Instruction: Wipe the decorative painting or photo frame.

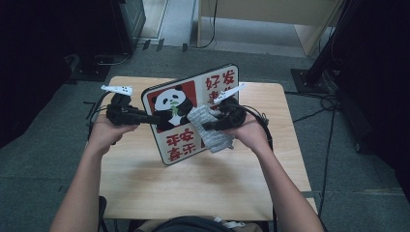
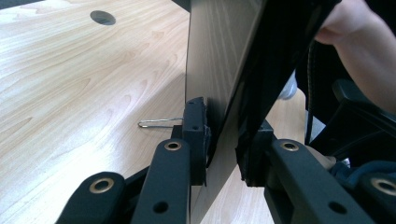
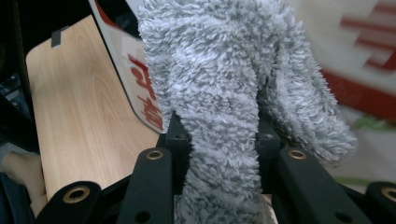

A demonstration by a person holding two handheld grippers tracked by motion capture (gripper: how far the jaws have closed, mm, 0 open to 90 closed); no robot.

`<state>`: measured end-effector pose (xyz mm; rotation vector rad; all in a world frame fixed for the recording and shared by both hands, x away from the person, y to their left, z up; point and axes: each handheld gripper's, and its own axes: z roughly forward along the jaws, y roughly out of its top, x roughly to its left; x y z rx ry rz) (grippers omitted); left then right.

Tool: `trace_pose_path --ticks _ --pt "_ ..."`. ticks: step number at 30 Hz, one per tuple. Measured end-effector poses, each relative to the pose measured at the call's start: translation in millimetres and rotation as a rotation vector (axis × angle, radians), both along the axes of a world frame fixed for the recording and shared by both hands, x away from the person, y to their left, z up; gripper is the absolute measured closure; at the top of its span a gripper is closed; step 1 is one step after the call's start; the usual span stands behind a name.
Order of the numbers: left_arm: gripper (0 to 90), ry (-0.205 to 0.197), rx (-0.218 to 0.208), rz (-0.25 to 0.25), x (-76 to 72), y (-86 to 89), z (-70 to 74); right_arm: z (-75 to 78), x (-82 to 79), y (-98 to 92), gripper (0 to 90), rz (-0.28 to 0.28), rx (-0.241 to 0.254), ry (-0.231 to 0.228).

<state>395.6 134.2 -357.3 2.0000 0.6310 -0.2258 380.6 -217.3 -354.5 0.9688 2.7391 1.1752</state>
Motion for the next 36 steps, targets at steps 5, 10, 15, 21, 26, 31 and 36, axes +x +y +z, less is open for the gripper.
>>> trace_pose_path --ticks 5,10,15,21,26,31,36 --pt "76.2 0.0 0.002 -0.001 0.0 0.0 0.2 20.8 4.6 1.7 68.6 -0.002 0.014 -0.013" --pt "76.2 -0.001 0.002 -0.001 0.0 0.0 0.2 36.3 6.3 4.9 68.6 0.003 0.006 -0.031" --pt "76.2 0.0 -0.001 0.0 -0.1 -0.1 0.1 59.9 9.2 12.4 68.6 0.011 -0.001 -0.062" --pt "76.2 0.0 -0.003 0.002 0.2 -0.1 -0.2 84.5 12.4 20.9 68.5 0.026 -0.008 -0.105" --pt "75.6 0.011 -0.016 -0.007 1.2 0.5 -1.2 104.6 13.2 30.0 68.4 0.033 -0.005 -0.134" --pt "75.7 0.005 -0.015 -0.008 1.0 0.5 -1.2 118.4 16.1 39.9 68.3 0.04 -0.02 -0.157" --pt "75.9 -0.002 -0.011 -0.012 0.9 0.4 -1.1 112.2 21.4 45.9 68.3 0.035 -0.04 -0.148"
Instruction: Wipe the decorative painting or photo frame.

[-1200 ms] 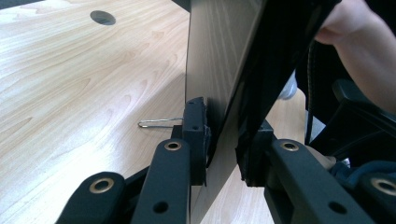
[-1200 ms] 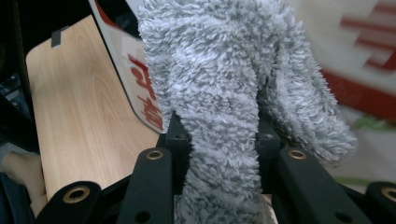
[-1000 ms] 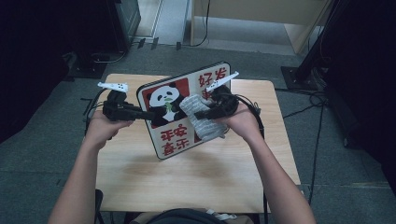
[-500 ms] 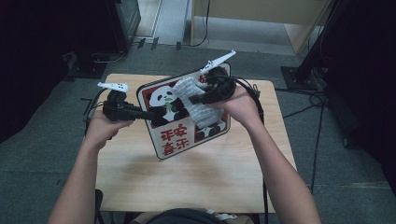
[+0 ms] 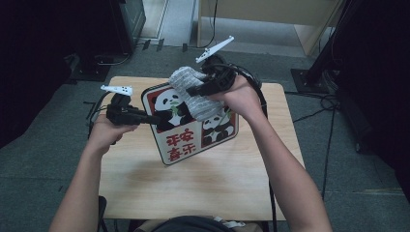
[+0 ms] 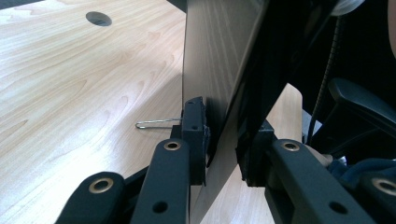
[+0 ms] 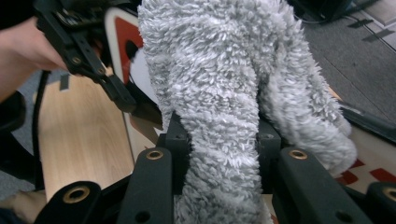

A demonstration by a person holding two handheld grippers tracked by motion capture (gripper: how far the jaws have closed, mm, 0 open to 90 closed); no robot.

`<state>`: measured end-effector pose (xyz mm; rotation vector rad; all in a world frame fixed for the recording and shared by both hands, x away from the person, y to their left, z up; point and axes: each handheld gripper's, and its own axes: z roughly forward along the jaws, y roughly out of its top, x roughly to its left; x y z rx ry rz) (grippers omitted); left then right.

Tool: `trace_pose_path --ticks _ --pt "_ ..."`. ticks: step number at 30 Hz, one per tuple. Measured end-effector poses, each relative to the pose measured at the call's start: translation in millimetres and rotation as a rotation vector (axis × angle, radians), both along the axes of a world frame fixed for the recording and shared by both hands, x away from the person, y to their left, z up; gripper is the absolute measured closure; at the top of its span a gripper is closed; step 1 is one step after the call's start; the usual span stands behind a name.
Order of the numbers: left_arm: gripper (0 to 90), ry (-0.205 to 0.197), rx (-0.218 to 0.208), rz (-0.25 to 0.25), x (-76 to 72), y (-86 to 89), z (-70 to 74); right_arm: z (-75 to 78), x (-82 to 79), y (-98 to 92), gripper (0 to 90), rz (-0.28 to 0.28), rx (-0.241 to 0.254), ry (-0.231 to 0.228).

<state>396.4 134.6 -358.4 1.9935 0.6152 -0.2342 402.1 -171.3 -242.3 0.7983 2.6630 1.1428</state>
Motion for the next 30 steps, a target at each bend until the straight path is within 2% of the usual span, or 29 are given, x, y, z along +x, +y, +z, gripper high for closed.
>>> trace_pose_path --ticks 7,30 --pt "76.2 -0.011 0.005 -0.009 0.0 0.2 0.1 -13.6 1.3 4.0 68.3 0.005 -0.007 0.009" --pt "76.2 -0.015 0.008 -0.016 0.0 -0.3 0.3 -39.6 -2.8 1.8 68.2 0.023 -0.016 0.038"
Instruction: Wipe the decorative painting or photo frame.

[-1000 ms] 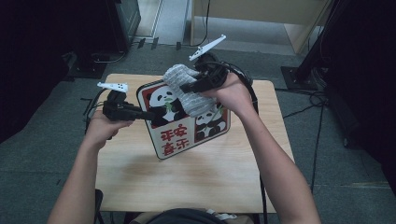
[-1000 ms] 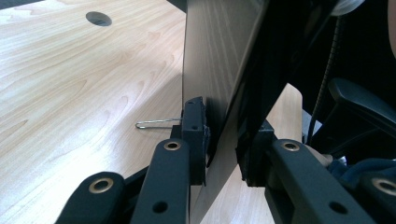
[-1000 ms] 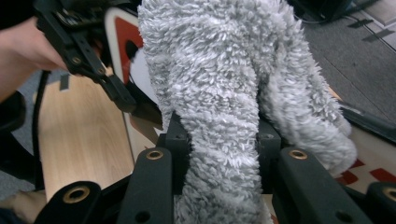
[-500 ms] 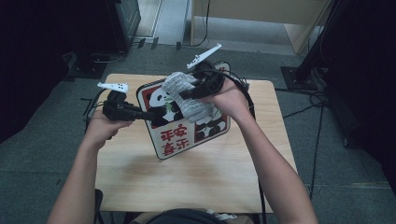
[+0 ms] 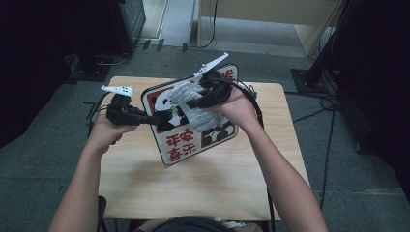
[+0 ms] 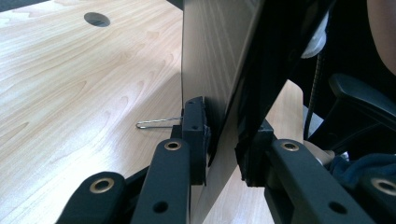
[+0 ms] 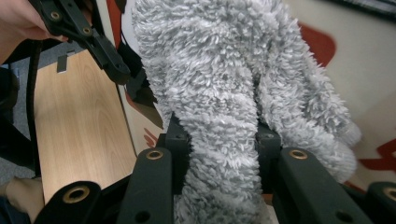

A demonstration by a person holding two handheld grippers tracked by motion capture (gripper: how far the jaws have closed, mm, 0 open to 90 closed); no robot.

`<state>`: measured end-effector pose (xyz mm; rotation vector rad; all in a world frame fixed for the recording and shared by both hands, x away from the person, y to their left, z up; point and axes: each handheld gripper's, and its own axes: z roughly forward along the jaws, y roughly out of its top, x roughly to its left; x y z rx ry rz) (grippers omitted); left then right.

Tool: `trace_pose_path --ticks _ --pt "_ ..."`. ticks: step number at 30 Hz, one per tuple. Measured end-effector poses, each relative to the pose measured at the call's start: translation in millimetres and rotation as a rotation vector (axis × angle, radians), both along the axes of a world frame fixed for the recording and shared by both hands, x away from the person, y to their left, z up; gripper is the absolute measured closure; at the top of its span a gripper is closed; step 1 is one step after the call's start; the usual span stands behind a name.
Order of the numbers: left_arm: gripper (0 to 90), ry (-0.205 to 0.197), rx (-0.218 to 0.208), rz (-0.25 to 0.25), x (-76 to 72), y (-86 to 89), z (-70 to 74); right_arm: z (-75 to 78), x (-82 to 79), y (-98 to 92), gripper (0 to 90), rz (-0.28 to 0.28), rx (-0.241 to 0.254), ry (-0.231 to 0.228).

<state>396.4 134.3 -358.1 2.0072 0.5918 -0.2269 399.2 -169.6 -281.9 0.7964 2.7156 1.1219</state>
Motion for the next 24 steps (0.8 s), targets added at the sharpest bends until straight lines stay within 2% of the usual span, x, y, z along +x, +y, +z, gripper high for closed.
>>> trace_pose_path --ticks 24 --pt "76.1 -0.004 0.001 -0.004 0.0 0.1 0.0 -34.2 -8.8 -2.1 67.9 0.021 0.027 0.018"
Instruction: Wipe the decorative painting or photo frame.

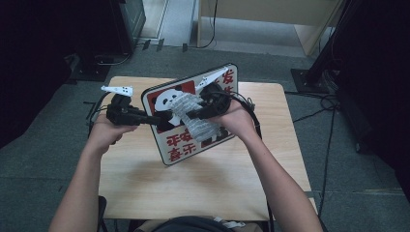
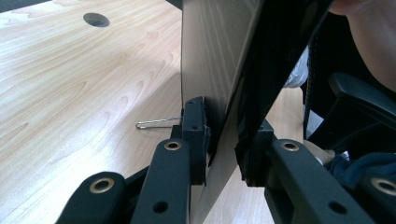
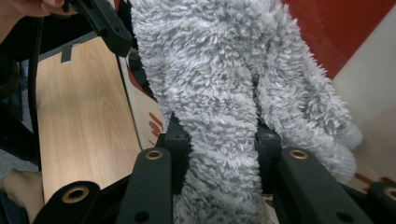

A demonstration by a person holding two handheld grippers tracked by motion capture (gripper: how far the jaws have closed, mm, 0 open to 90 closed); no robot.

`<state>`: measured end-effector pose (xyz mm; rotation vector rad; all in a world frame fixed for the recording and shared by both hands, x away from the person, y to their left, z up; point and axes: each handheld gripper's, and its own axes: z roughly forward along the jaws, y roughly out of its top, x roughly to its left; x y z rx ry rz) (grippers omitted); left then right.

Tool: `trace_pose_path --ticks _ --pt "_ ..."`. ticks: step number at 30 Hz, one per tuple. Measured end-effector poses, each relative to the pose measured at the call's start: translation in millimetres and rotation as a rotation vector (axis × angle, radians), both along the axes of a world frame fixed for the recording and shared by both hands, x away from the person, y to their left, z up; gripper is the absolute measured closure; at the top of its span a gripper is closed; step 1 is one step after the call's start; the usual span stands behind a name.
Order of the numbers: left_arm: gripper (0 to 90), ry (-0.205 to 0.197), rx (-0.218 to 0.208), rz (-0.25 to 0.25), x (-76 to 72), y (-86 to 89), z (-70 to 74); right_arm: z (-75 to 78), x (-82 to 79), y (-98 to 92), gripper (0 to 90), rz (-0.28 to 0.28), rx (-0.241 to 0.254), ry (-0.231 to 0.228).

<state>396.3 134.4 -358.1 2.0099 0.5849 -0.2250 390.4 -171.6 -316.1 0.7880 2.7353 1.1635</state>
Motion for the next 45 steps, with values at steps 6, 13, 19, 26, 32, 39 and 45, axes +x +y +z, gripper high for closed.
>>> trace_pose_path --ticks 6,13,19,26,32,39,45 --pt "76.2 -0.005 0.002 -0.002 0.1 0.1 0.0 -7.8 -1.8 -1.2 67.9 0.003 0.005 0.004" --pt "76.1 -0.005 0.002 -0.004 -0.4 0.1 0.0 -21.1 -4.4 -3.2 67.8 0.001 0.007 0.022" --pt "76.1 -0.006 0.001 -0.006 -0.5 0.0 0.0 -31.0 -6.5 -4.8 67.6 0.005 0.009 0.025" --pt "76.1 -0.004 0.001 -0.005 -0.6 0.0 0.0 -41.4 -9.5 -5.6 67.6 0.004 0.01 0.038" --pt "76.0 -0.004 0.0 -0.007 -0.6 0.0 0.0 -50.9 -11.7 -6.2 67.4 0.005 0.011 0.052" --pt "75.9 -0.005 0.0 -0.008 -0.8 -0.1 0.0 -64.2 -15.2 -7.3 67.3 0.009 0.007 0.064" --pt "75.9 -0.005 0.0 -0.008 -0.8 -0.1 0.0 -75.6 -17.5 -8.4 67.3 0.012 0.002 0.075"
